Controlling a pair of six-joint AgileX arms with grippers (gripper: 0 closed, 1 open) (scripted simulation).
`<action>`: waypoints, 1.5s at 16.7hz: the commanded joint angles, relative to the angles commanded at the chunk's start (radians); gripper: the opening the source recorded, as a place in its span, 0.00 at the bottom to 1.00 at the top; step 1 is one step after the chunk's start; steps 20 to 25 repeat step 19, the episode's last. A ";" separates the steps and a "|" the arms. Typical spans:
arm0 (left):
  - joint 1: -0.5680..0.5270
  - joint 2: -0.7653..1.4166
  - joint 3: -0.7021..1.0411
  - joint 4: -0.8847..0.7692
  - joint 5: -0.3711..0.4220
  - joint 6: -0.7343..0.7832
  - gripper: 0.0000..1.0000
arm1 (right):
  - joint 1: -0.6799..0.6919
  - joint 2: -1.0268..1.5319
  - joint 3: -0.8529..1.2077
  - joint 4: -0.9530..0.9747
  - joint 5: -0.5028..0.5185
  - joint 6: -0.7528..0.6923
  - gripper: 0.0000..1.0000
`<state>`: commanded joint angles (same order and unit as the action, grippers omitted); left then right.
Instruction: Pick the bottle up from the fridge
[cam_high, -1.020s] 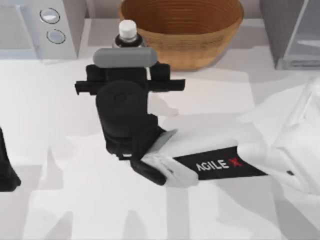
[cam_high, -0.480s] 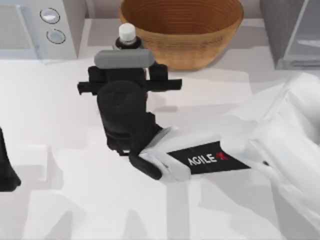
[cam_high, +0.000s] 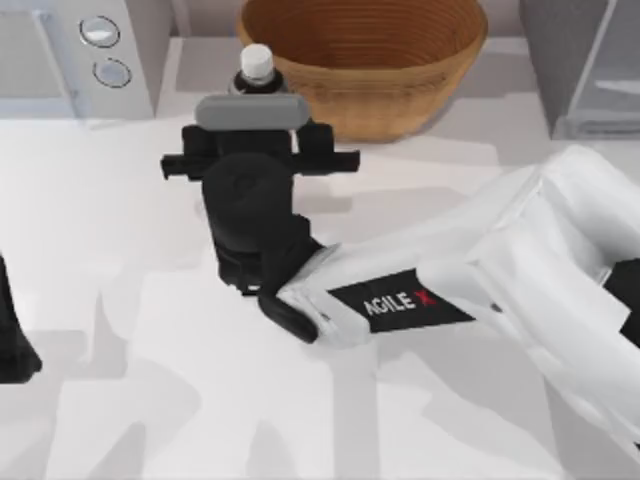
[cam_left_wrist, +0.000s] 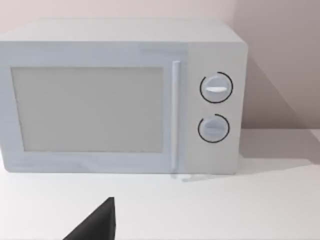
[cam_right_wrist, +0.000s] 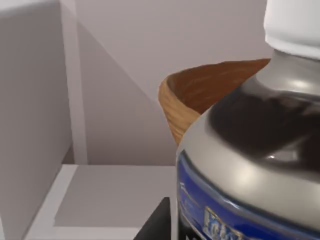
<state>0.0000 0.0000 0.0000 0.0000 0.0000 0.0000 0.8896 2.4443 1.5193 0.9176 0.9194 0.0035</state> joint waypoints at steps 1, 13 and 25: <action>0.000 0.000 0.000 0.000 0.000 0.000 1.00 | 0.000 0.000 0.000 0.000 0.000 0.000 0.08; 0.000 0.000 0.000 0.000 0.000 0.000 1.00 | 0.000 0.000 0.000 0.000 0.000 0.000 0.98; 0.000 0.000 0.000 0.000 0.000 0.000 1.00 | 0.000 0.000 0.000 0.000 0.000 0.000 1.00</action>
